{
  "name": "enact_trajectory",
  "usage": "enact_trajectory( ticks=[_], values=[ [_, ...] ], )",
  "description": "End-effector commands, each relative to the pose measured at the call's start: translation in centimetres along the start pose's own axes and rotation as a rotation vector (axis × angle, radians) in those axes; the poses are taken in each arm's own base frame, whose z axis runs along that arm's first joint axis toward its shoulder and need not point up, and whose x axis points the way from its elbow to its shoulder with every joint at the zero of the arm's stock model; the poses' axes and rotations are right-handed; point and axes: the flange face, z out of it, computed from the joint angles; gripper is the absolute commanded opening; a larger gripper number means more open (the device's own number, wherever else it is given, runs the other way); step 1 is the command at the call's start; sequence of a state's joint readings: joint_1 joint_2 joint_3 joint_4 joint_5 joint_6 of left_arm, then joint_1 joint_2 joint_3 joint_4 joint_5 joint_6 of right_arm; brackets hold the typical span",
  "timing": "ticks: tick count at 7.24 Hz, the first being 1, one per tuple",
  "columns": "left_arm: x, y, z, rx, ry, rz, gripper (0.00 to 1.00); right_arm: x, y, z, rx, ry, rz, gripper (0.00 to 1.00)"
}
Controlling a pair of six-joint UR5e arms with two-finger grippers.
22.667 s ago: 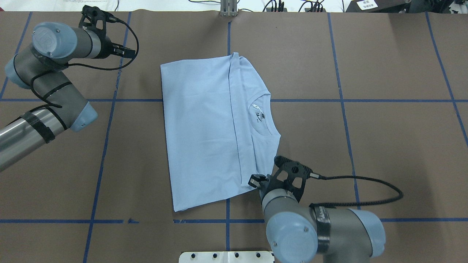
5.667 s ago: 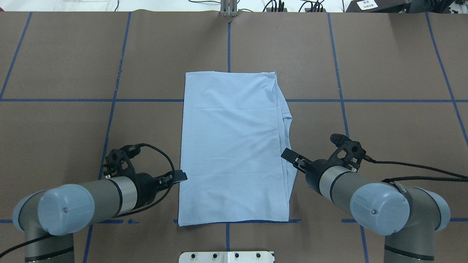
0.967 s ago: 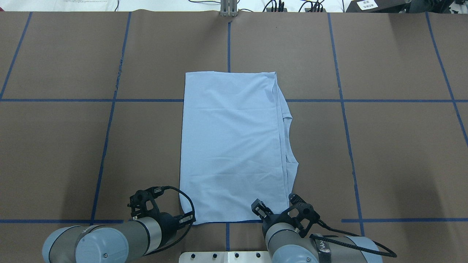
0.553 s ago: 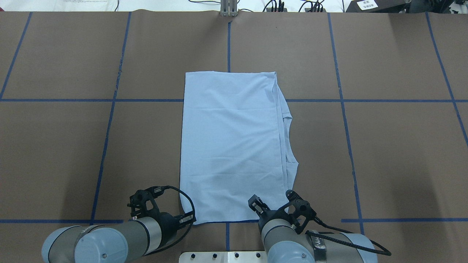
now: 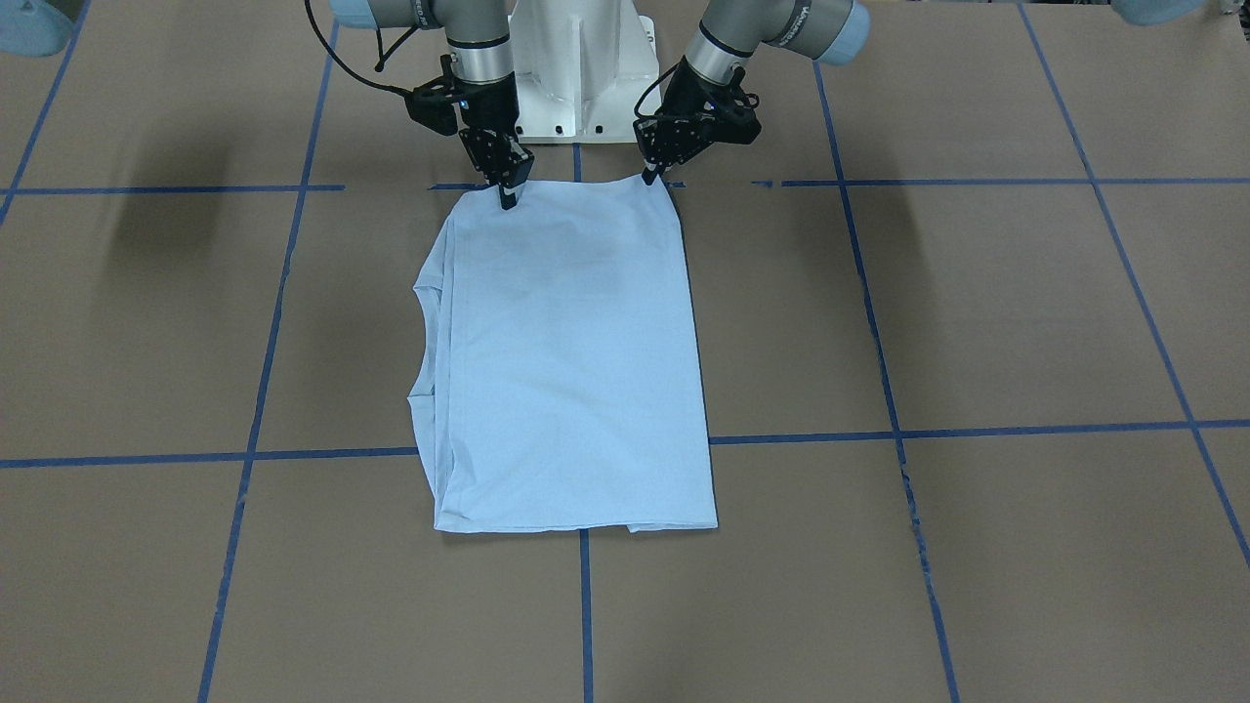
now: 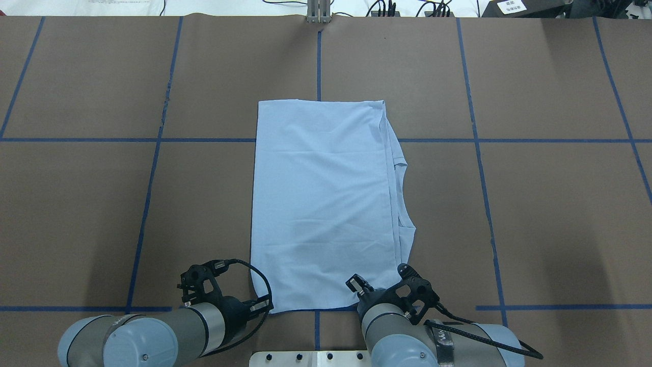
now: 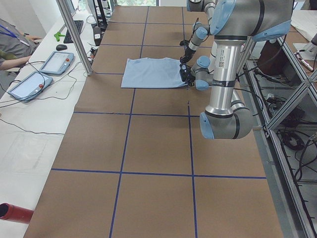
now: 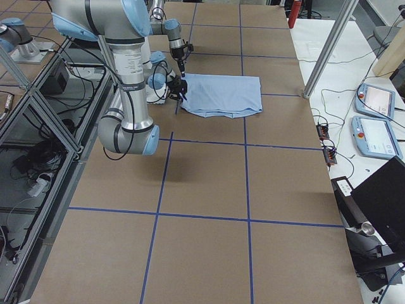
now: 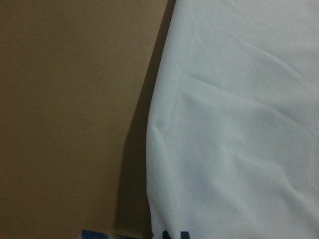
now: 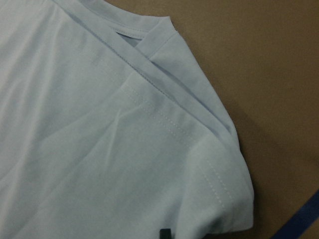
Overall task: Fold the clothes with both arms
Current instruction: 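Hold both grippers at the near shirt corners, adjusting the right gripper, then lift the near shirt edge with both grippers and fold it away from the robot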
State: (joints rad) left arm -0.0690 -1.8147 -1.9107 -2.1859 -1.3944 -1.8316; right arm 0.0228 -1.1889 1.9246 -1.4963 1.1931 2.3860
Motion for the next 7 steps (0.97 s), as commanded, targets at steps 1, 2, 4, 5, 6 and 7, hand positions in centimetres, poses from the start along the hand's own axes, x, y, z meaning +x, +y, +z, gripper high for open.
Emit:
enact_trajectory(
  ticks=[1, 2, 4, 5, 6, 7],
  values=[
    [0.2, -0.1, -0.2, 0.000, 0.005, 0.000, 0.00, -0.2, -0.1, 0.0, 0.012, -0.014, -0.002, 0.00],
    [1.2, -0.5, -1.5, -0.004, 0.030, 0.005, 0.00, -1.0, -0.6, -0.7, 0.009, -0.029, 0.002, 0.00],
    [5.6, -0.4, -10.2, -0.060, 0.026, 0.055, 0.00, -3.4, -2.2, -7.7, -0.051, -0.059, 0.007, 0.00],
    [7.1, -0.4, -15.0, -0.105, 0.023, 0.056, 0.00, -3.5, -3.1, -12.6, -0.079, -0.057, 0.000, 0.00],
    [8.0, -0.7, -18.3, -0.111, 0.035, 0.056, 0.00, -3.5, -4.4, -17.3, -0.110, -0.035, -0.011, 0.00],
    [9.4, -1.2, -19.7, -0.131, 0.029, 0.057, 0.00, -4.9, -5.0, -19.0, -0.118, -0.016, -0.001, 0.00]
  ],
)
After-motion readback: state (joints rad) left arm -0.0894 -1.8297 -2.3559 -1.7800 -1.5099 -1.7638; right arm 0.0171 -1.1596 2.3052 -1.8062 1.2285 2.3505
